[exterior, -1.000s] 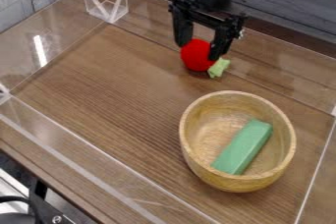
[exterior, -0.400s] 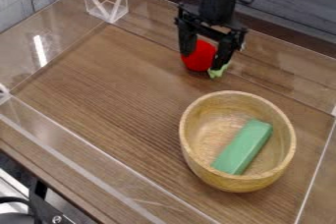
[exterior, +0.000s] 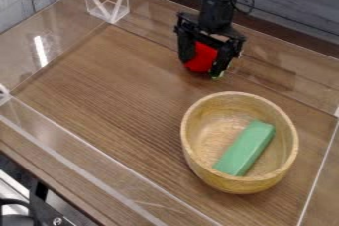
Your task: Move the red object to the right side of the table
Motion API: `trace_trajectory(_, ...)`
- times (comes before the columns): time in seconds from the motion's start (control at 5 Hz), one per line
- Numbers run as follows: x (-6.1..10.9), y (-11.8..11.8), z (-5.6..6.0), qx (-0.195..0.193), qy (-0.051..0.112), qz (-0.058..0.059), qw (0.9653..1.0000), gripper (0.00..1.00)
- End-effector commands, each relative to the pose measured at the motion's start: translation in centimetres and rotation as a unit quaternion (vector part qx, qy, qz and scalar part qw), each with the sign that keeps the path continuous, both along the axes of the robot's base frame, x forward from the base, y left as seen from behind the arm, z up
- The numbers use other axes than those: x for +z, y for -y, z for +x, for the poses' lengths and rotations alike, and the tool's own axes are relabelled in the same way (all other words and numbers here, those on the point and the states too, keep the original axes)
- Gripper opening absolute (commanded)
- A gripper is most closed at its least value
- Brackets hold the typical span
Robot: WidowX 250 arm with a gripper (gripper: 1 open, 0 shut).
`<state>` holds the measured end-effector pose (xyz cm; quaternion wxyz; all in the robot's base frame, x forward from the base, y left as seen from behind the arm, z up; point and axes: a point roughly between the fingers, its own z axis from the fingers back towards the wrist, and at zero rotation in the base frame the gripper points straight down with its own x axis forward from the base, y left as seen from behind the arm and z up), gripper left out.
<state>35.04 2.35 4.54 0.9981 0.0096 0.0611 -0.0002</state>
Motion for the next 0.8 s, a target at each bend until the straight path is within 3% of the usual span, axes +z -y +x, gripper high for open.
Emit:
trace_trajectory(0.0,1.4,-0.5,1.2,0.007,0.031,0.004,0.9995,0.0)
trace_trajectory(0.2,1.5,-0.1,1.4,0.004,0.035,-0.001,0.9994,0.0)
trace_trajectory(0.6,2.4,2.0,2.1,-0.016,0.048,-0.024,0.9984,0.0)
